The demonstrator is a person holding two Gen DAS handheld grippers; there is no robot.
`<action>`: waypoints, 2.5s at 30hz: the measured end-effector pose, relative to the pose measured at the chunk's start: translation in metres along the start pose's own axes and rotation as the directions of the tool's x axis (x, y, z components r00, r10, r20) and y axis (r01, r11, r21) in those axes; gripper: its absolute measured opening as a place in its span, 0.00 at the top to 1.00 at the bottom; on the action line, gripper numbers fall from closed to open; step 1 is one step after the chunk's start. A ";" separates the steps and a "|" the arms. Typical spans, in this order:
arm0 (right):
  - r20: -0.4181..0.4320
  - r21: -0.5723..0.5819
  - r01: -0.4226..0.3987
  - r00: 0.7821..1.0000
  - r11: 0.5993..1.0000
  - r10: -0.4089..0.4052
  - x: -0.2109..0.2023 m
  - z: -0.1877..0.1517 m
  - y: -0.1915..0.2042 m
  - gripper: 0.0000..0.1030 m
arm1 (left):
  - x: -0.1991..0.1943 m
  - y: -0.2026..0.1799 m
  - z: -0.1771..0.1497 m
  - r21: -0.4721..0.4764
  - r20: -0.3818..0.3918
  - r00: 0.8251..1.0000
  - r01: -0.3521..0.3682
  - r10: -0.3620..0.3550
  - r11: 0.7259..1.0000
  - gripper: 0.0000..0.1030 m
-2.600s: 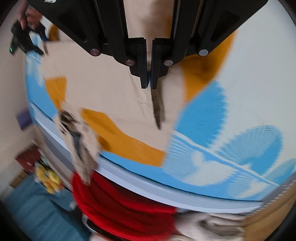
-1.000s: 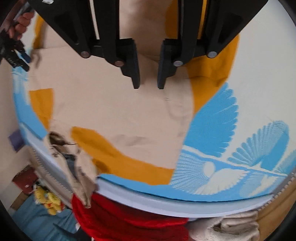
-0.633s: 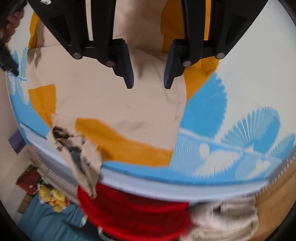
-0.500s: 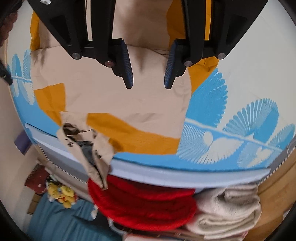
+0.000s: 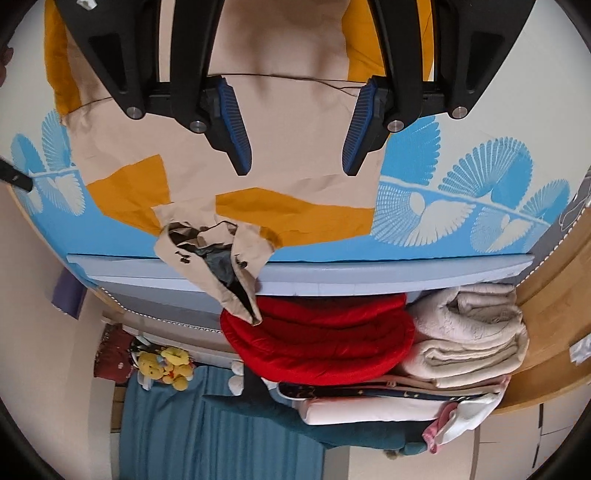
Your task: Fold large clothes
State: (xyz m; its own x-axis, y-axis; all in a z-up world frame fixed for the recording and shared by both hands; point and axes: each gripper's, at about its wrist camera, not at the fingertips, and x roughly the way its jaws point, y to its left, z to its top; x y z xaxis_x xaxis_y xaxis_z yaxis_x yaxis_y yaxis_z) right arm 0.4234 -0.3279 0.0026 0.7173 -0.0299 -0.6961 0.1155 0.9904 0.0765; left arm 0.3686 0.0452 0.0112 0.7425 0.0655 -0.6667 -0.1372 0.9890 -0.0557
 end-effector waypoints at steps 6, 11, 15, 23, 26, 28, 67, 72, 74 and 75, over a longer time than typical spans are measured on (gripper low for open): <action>-0.080 -0.063 -0.005 0.997 0.998 0.000 0.013 0.001 -0.008 0.56 | 0.023 -0.005 0.039 -0.012 -0.026 0.999 -0.037 0.037 0.999 0.54; -0.105 -0.056 0.001 0.994 0.998 -0.007 0.023 0.000 -0.018 0.56 | 0.064 -0.013 0.091 -0.015 -0.027 0.999 -0.044 0.043 0.999 0.54; -0.133 -0.046 0.002 0.991 0.999 -0.008 0.034 0.001 -0.023 0.56 | 0.106 -0.025 0.129 0.006 -0.044 0.999 -0.030 0.030 1.000 0.54; -0.170 -0.046 0.007 0.985 0.999 -0.014 0.053 0.000 -0.024 0.56 | 0.207 -0.050 0.194 0.033 -0.105 0.993 0.063 -0.059 0.997 0.54; -0.178 -0.050 0.000 0.984 0.999 -0.009 0.058 -0.001 -0.022 0.67 | 0.243 -0.049 0.213 -0.005 -0.123 0.990 0.073 -0.073 0.997 0.54; -0.184 -0.041 -0.007 0.983 0.999 -0.001 0.062 -0.002 -0.021 0.81 | 0.265 -0.048 0.224 -0.036 -0.130 0.988 0.081 -0.085 0.996 0.54; -0.018 0.194 -0.178 0.983 0.965 0.185 0.034 0.019 -0.027 0.58 | 0.118 -0.121 0.140 0.377 -0.165 0.932 0.362 -0.323 0.852 1.00; -0.042 0.221 -0.185 0.979 0.958 0.199 0.029 0.013 -0.026 0.58 | 0.165 -0.088 0.152 0.201 -0.195 0.945 0.302 -0.264 0.932 0.99; -0.070 0.198 -0.152 0.983 0.968 0.168 0.031 0.011 -0.026 0.58 | 0.193 -0.081 0.165 0.113 -0.201 0.946 0.278 -0.252 0.954 0.98; -0.101 0.181 -0.120 0.985 0.976 0.139 0.037 0.009 -0.026 0.58 | 0.211 -0.079 0.174 0.077 -0.201 0.947 0.270 -0.250 0.960 0.97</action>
State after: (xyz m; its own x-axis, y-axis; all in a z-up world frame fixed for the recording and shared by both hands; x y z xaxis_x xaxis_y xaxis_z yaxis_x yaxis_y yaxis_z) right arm 0.4533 -0.3557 -0.0182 0.6531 0.1224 -0.7473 0.1514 0.9458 0.2872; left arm 0.6496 0.0042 0.0041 0.6057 -0.2122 -0.7669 0.1189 0.9771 -0.1765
